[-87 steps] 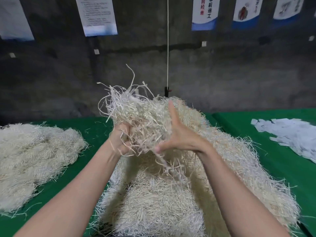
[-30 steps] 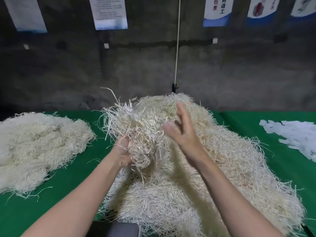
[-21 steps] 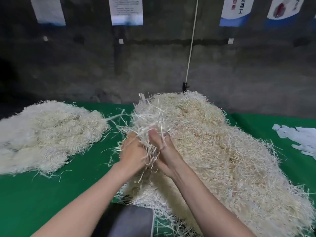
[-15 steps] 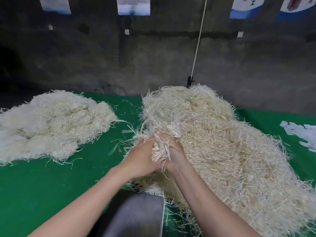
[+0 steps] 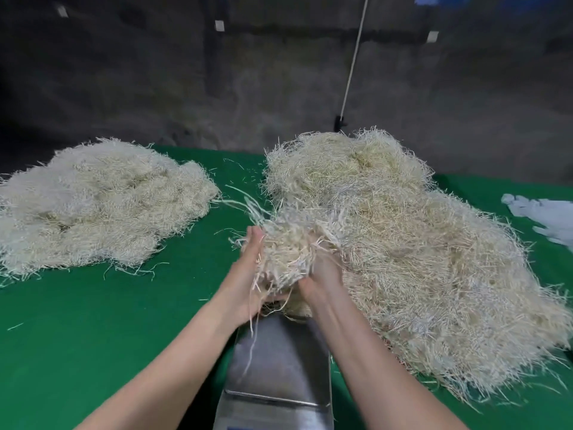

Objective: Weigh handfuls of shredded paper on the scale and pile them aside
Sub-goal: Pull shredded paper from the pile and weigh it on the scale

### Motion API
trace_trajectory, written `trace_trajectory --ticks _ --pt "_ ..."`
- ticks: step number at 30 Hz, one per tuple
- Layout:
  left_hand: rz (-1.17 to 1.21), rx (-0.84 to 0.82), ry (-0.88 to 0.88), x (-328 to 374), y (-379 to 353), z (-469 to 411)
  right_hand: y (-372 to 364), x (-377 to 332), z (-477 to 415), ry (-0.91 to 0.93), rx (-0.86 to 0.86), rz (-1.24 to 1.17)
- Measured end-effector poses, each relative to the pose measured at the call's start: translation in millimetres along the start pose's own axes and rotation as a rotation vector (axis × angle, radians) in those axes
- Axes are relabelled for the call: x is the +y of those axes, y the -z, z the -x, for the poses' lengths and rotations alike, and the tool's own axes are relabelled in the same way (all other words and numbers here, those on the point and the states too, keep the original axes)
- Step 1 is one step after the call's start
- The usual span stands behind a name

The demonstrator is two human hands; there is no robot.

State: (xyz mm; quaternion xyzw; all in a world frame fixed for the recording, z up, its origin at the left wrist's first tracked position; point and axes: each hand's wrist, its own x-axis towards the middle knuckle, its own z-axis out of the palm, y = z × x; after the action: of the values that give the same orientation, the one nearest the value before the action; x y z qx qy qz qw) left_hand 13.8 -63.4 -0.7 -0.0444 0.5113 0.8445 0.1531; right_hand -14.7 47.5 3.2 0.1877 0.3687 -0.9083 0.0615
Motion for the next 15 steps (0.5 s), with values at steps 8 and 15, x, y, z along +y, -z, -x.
trace_trajectory --ticks 8,15 --pt "0.06 0.123 0.049 -25 15 -8 21 65 0 0.08 0.113 0.42" --pt "-0.178 0.188 -0.047 6 11 -20 29 41 1 0.145 -0.262 0.701"
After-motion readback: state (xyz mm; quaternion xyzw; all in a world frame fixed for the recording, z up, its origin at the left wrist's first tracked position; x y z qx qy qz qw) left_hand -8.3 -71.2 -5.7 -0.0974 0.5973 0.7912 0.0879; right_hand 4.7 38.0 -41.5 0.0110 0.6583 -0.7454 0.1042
